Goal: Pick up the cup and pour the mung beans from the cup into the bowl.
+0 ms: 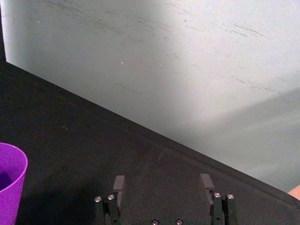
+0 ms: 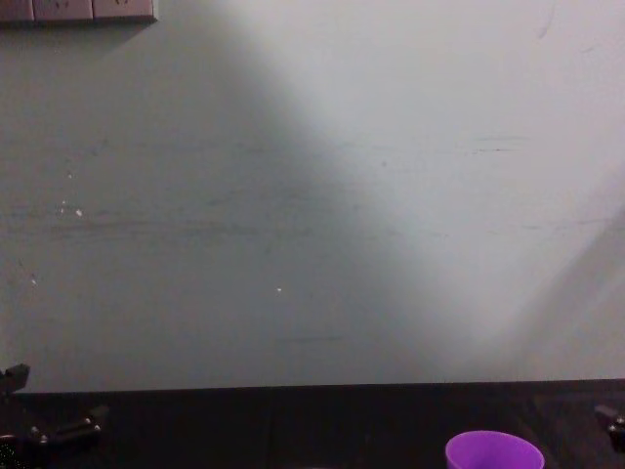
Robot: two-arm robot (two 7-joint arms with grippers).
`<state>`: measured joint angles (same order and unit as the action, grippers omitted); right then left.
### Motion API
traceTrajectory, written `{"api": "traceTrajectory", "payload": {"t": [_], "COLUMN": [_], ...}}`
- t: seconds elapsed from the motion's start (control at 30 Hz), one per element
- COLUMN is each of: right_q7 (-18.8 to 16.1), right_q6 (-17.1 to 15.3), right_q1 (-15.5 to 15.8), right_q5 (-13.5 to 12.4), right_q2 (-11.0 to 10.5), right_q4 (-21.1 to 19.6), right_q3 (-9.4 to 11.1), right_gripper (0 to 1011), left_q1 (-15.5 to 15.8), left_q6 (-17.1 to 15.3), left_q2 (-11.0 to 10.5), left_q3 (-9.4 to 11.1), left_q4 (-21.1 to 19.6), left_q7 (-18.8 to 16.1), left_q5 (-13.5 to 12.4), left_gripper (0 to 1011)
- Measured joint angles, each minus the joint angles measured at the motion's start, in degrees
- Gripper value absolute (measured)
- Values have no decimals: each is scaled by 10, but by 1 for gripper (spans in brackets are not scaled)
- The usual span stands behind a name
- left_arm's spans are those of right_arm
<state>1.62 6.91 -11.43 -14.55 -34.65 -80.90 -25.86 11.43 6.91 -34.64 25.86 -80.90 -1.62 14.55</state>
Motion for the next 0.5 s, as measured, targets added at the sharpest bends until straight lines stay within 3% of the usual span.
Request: {"api": "traceTrajectory", "payload": {"t": [0.5], "right_q7": [0], "right_q6": [0], "right_q1": [0], "right_q5": [0], "right_q2": [0], "right_q4": [0], "right_q3": [0], "right_gripper": [1004], "left_q1": [0], "left_q6": [0], "left_q2": [0], "left_q3": [0], "left_q4": [0], "left_q7": [0], "left_q5": [0], "left_gripper": [1000]}}
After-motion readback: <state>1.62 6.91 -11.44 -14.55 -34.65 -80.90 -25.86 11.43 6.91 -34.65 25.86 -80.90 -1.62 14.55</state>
